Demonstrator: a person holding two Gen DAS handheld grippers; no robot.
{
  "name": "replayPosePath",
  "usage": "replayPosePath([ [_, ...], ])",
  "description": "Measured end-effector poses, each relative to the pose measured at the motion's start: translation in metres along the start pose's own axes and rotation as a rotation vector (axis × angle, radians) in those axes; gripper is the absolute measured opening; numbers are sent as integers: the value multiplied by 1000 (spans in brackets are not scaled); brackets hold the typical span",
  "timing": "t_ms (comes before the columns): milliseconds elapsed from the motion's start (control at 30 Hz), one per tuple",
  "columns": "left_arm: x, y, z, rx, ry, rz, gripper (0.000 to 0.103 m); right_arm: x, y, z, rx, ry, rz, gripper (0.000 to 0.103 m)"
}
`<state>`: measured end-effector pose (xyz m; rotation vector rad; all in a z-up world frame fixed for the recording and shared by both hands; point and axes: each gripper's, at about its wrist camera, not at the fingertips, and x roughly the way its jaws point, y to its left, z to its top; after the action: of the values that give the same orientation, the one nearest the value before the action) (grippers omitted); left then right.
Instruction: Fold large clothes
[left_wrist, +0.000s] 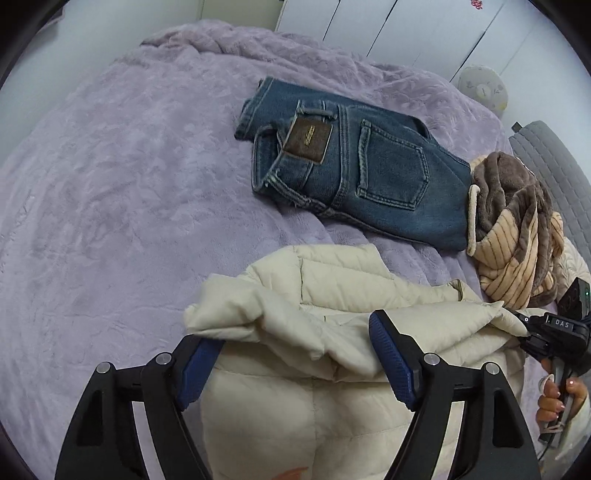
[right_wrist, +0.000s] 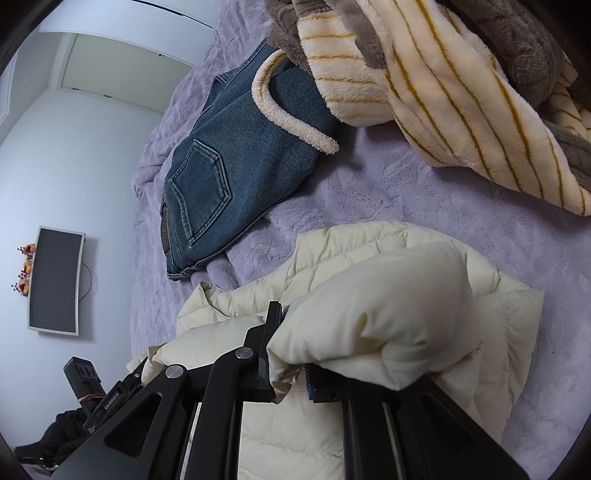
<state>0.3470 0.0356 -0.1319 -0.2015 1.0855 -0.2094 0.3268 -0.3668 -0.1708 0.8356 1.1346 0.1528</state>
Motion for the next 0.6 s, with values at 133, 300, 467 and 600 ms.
replayPosePath([
  [133,-25,6,5,9,-61,64,80,-15,6,0,-26,-5,-11,55],
  [300,-37,17,4,10,-81,30,52,-45,9,-8,-86,-74,-51,58],
  [467,-2,-10,-1,129,-26,43,42,-36,12,-10,-232,-55,-199,19],
  [600,44,-23,10,142,-11,115,42,-6,8,-2,-301,-54,-299,19],
])
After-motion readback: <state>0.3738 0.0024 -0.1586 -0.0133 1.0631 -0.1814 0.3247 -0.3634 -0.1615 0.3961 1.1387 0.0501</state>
